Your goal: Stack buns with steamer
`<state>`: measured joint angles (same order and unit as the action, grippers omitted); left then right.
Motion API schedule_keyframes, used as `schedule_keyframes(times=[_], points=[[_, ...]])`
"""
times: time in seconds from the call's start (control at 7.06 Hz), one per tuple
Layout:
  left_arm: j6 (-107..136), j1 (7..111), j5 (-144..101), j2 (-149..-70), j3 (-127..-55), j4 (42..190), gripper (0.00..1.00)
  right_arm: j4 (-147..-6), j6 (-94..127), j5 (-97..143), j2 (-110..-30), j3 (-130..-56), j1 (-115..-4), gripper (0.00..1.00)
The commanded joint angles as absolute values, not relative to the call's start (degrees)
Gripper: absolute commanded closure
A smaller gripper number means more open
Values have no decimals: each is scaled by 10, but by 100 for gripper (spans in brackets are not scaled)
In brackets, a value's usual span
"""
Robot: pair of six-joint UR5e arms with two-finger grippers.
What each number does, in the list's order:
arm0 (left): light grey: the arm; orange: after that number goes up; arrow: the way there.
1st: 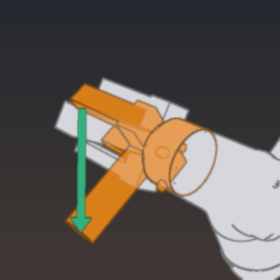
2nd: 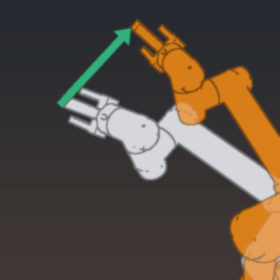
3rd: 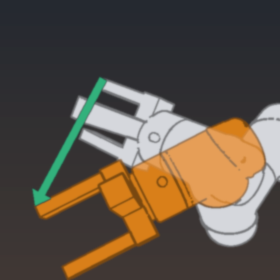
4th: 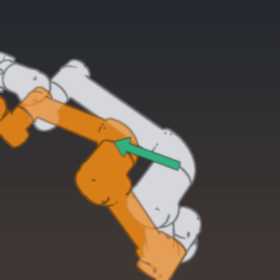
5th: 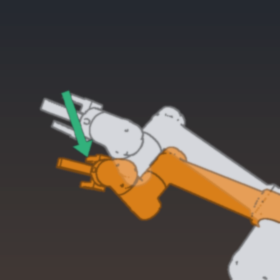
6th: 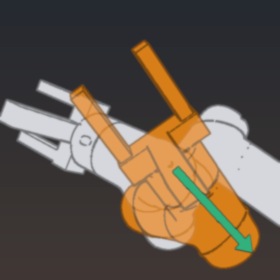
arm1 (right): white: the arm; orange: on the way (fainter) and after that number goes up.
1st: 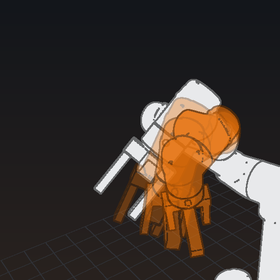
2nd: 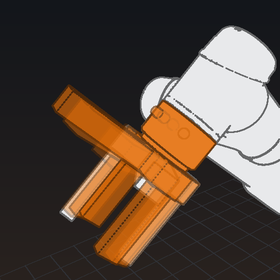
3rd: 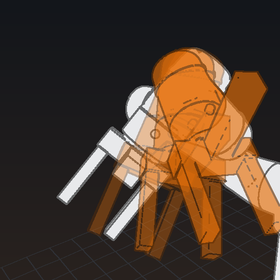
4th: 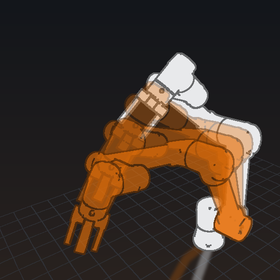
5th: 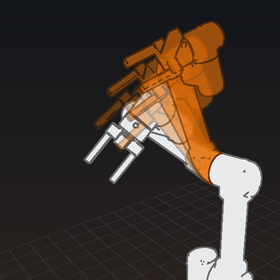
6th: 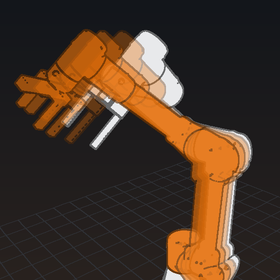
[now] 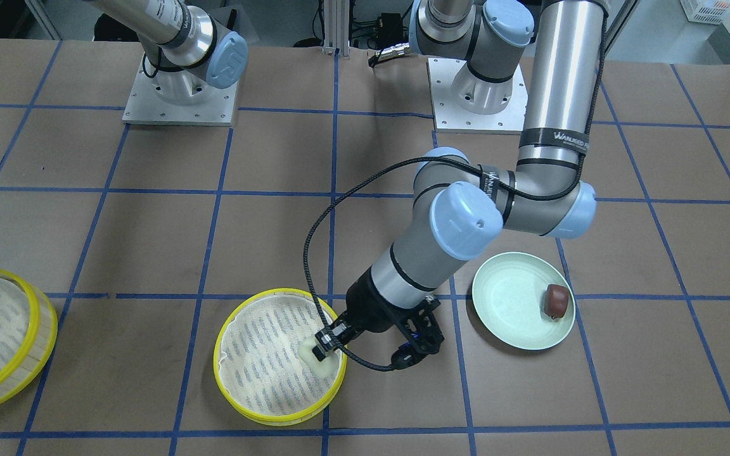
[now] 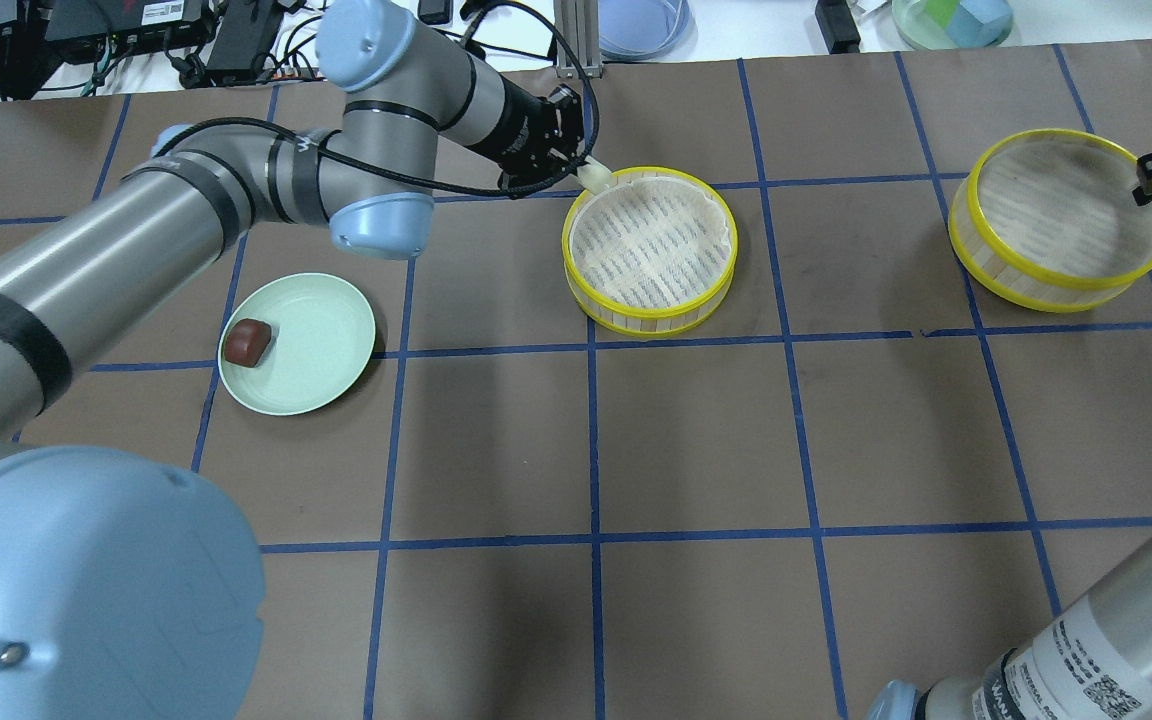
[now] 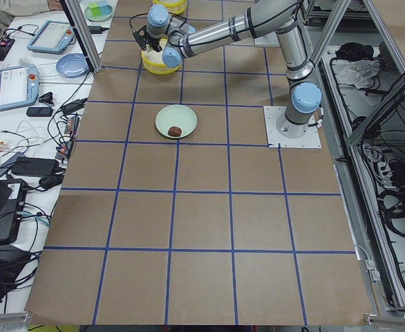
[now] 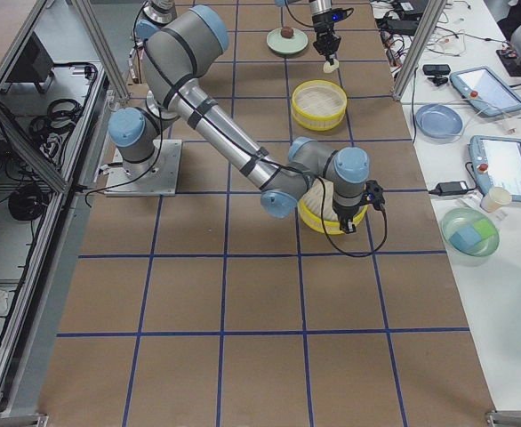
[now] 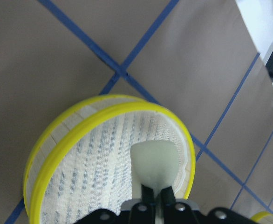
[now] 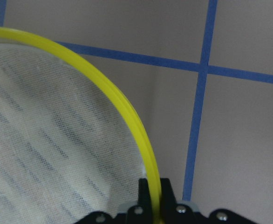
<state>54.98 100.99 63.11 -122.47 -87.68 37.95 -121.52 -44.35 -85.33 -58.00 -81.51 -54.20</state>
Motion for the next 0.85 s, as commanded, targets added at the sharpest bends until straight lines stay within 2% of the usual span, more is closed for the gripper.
schedule_keyframes(times=[0.0,0.14,0.28,0.71], points=[[555,1043,635,-1245,-902,378,100,-1190,-436,-873,-599,-816,-548,100],[550,1043,635,-1242,-906,378,64,-1186,-424,-876,-612,-817,-555,100],[550,1042,636,-1235,-901,376,1,-1171,-400,-880,-632,-819,-569,100],[482,1011,641,-1223,-894,377,0,-1138,-300,-929,-677,-820,-648,100]])
